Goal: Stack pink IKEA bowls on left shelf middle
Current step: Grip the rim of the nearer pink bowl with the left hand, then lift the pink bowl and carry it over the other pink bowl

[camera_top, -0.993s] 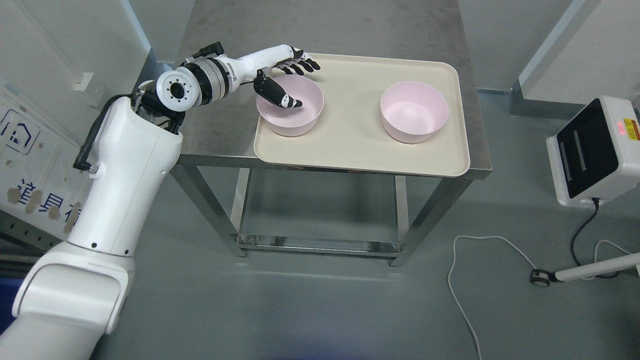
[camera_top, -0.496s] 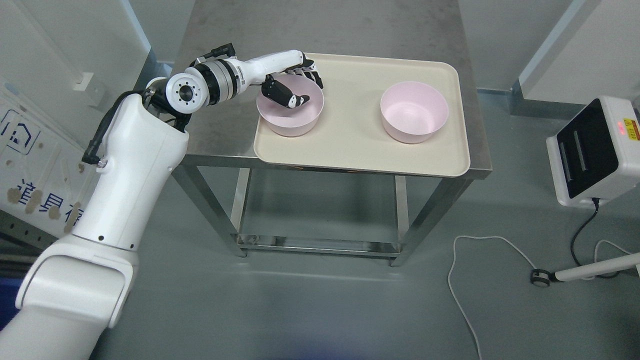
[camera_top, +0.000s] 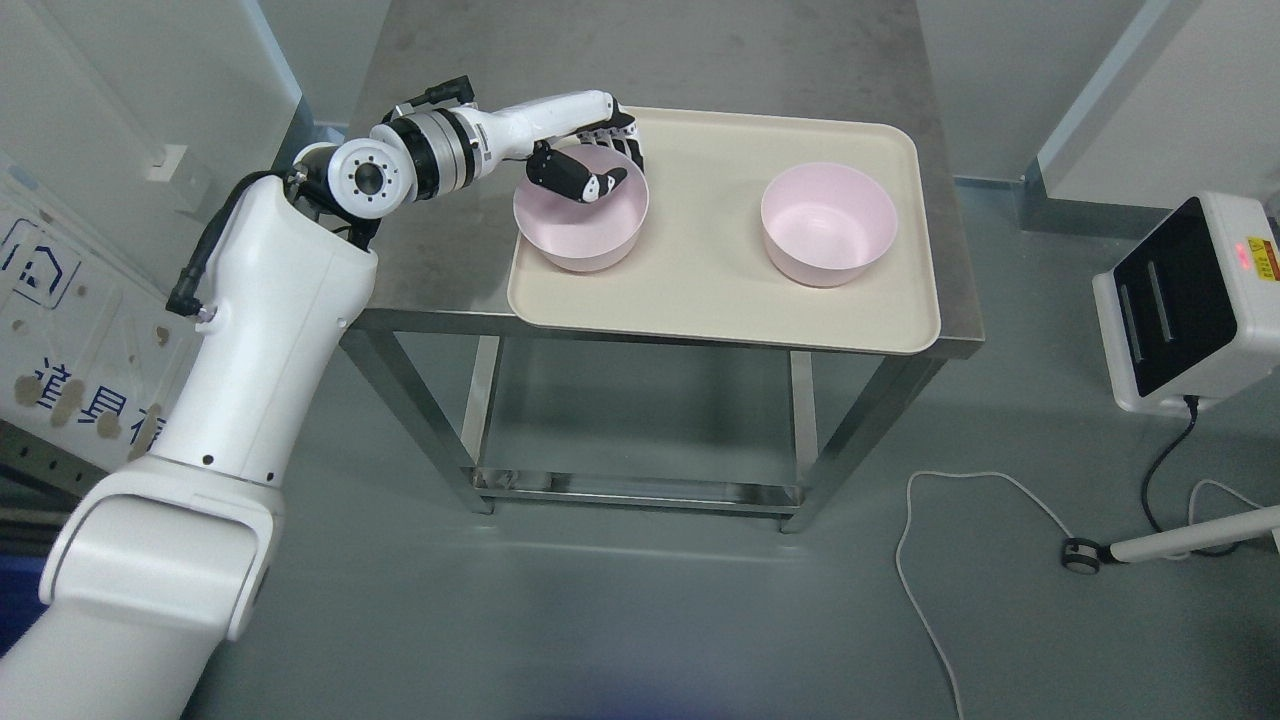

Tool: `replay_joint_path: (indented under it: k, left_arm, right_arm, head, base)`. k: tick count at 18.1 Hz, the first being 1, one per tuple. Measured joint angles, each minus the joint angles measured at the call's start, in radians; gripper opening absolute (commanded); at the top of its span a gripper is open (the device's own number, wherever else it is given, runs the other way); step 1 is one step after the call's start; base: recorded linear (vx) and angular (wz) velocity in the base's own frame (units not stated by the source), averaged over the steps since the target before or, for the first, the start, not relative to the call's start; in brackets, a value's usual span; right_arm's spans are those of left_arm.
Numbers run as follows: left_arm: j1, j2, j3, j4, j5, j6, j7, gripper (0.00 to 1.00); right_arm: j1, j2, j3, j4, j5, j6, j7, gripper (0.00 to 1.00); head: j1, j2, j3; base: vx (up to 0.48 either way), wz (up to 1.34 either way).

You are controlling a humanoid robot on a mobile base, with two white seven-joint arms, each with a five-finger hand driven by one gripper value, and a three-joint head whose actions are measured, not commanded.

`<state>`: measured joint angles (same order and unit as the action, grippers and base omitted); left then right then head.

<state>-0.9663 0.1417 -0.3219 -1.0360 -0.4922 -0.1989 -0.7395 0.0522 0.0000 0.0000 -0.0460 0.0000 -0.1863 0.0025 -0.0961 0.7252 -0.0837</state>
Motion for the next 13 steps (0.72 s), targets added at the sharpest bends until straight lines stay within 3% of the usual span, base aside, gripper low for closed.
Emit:
replay_joint_path:
  k: [4,8,13]
  left_arm:
    - [-0.048,-0.046,0.034,0.008,0.010,-0.004,-0.014,0.01]
    - [-0.097,-0.078,-0.031,0.009,0.105,0.004,0.007,0.01]
    - [-0.165,-0.103,-0.205,0.019,0.209,0.008,0.197,0.02]
  right_arm:
    - [0.000,0.000,0.000,0.000,0.000,0.000,-0.002,1.00]
    - [0.000,0.000,0.000,0.000,0.000,0.000,-0.006,1.00]
    - [0.000,0.000,0.000,0.000,0.000,0.000,0.000,1.00]
  head:
    - [0.0000,0.000,0.000]
    - [0.0000,0.000,0.000]
    - [0.0000,0.000,0.000]
  base:
    - [0.000,0.00]
    - [0.000,0.00]
    - [0.000,0.00]
